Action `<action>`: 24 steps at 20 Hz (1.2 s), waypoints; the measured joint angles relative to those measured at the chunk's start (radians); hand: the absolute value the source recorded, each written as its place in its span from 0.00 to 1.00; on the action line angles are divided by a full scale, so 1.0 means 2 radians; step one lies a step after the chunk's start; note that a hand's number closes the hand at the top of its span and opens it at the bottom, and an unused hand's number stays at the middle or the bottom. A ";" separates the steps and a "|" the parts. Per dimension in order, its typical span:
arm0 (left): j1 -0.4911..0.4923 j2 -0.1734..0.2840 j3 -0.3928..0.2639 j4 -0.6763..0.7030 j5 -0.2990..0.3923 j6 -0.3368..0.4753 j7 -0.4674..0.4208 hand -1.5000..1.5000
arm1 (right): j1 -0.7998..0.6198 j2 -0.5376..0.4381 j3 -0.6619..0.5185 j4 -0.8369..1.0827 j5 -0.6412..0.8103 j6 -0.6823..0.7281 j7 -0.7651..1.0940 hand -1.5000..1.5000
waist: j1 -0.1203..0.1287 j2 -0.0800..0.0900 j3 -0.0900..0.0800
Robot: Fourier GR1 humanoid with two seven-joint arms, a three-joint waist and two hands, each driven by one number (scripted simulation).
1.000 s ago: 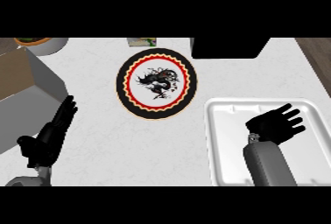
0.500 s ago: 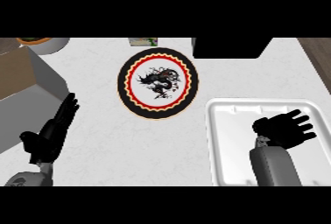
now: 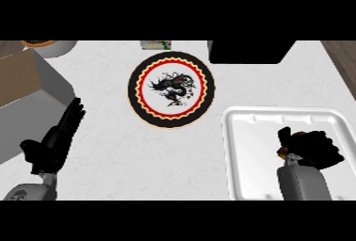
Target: Pick the sweet potato from the tray and place it in the plate
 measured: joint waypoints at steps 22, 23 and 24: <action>0.013 -0.015 0.013 0.004 -0.016 -0.012 -0.010 0.50 | 0.010 -0.046 0.075 -0.058 -0.162 0.030 -0.394 1.00 | -0.003 0.001 0.004; 0.015 -0.017 0.012 0.004 -0.018 -0.010 -0.011 0.50 | 0.013 -0.055 0.072 -0.068 -0.181 0.032 -0.425 1.00 | -0.004 0.002 0.004; 0.016 -0.016 0.013 0.007 -0.019 -0.012 -0.015 0.50 | 0.016 -0.064 0.070 -0.082 -0.200 0.039 -0.449 1.00 | -0.005 0.002 0.004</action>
